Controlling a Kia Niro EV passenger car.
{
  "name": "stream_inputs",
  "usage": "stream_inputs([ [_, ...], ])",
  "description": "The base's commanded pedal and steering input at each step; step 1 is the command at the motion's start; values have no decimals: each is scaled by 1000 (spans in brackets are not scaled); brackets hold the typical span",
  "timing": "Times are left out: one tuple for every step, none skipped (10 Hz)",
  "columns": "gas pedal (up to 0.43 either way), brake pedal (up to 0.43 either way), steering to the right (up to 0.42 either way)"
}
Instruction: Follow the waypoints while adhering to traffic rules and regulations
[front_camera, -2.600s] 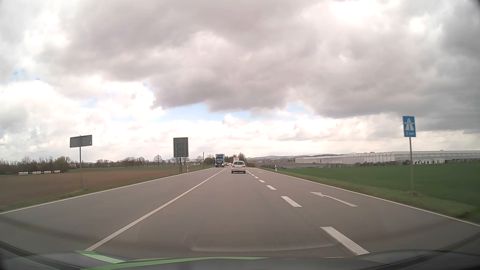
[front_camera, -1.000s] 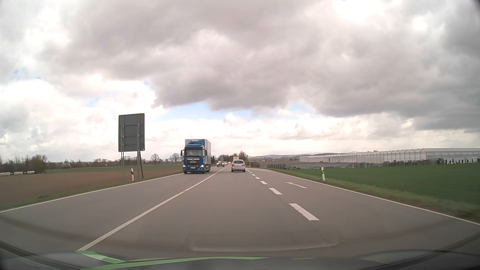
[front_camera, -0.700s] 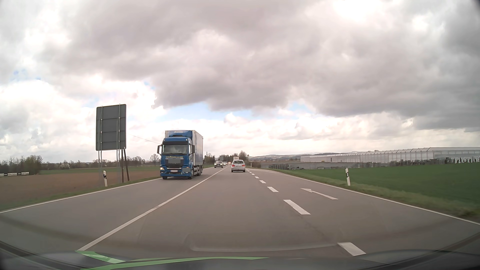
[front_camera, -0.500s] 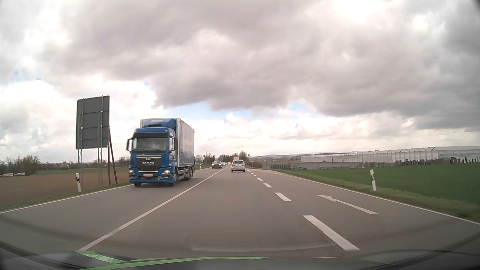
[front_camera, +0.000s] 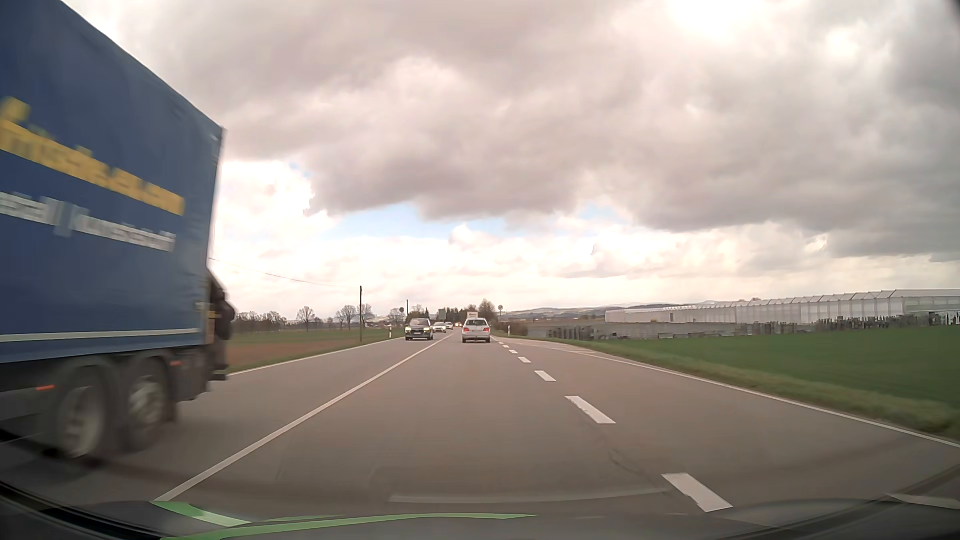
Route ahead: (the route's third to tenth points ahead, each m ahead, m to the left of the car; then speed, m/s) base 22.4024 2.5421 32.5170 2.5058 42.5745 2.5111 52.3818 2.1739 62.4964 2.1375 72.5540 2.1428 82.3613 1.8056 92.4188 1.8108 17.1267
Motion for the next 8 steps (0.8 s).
stream_inputs([
  [189, 0, -3],
  [189, 0, -3],
  [189, 0, -4],
  [189, 0, -4],
  [189, 0, -4],
  [189, 0, -5],
  [189, 0, -5],
  [189, 0, -5],
])
